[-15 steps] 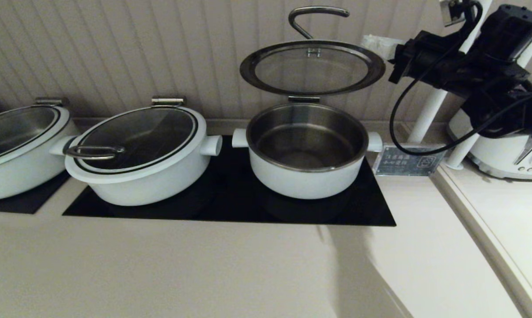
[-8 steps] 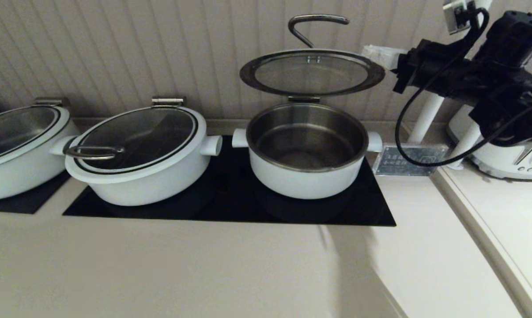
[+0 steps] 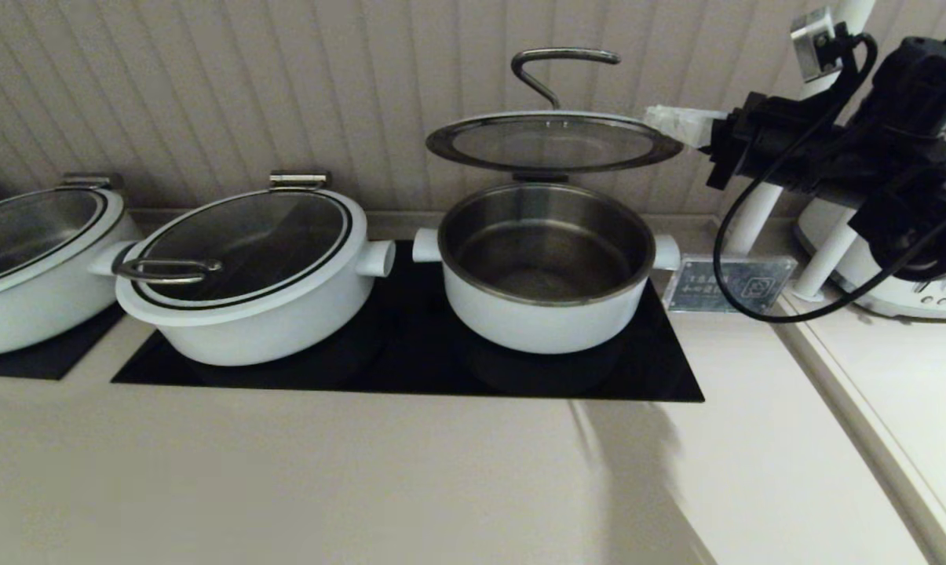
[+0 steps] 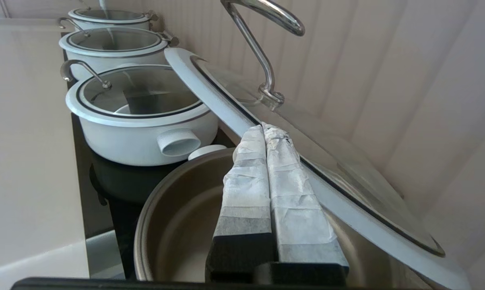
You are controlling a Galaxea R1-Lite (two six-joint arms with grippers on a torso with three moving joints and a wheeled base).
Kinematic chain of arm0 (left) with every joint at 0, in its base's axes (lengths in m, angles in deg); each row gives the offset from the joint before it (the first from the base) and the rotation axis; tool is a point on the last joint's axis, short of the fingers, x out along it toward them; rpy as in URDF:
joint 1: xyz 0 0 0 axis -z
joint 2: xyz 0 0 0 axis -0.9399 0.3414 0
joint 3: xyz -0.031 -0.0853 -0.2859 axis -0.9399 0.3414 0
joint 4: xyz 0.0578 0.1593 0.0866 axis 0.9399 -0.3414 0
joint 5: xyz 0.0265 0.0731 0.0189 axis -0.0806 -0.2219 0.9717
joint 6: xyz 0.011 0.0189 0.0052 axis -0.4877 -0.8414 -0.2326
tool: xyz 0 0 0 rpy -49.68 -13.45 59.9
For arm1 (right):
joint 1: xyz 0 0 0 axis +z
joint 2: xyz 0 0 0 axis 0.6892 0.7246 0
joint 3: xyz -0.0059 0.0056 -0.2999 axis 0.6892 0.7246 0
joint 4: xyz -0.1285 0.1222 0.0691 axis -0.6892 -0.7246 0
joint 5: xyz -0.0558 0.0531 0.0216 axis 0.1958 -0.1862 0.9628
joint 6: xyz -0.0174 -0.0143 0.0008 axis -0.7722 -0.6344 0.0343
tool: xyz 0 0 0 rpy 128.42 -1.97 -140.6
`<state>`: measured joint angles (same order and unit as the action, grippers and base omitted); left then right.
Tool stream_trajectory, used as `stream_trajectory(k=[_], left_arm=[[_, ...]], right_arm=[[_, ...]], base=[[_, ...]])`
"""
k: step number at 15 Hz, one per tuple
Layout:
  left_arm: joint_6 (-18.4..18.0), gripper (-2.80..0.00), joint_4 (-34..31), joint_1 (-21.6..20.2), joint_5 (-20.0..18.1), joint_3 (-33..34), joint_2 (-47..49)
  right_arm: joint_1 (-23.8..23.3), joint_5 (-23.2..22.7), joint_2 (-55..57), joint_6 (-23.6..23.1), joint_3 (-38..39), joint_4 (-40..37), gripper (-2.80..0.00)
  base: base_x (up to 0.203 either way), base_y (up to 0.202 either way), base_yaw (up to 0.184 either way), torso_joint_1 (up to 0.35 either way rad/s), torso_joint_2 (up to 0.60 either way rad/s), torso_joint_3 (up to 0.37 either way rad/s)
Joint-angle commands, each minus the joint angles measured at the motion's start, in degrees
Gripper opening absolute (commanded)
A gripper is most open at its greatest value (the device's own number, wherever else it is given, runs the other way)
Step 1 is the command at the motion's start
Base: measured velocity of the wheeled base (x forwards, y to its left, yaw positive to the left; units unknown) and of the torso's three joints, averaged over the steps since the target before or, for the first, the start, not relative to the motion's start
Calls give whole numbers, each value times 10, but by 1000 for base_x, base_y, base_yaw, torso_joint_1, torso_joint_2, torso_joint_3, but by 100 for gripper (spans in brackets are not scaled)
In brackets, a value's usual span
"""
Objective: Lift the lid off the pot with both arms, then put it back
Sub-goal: Close the pot lid
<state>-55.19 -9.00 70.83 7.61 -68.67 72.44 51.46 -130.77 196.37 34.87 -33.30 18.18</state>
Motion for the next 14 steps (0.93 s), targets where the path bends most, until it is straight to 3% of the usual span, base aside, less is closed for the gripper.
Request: stream_trajectory(k=[1, 10, 14], left_arm=[[0, -280, 0, 0, 0, 0, 0], [0, -280, 0, 0, 0, 0, 0], [0, -280, 0, 0, 0, 0, 0]], right_arm=[[0, -2, 0, -1, 4, 2, -280], [0, -1, 9, 1, 4, 11, -280], [-2, 5, 39, 17, -53, 9, -280]], base=[[0, 0, 0, 0, 0, 0], [0, 0, 0, 0, 0, 0], [0, 0, 0, 0, 0, 0]])
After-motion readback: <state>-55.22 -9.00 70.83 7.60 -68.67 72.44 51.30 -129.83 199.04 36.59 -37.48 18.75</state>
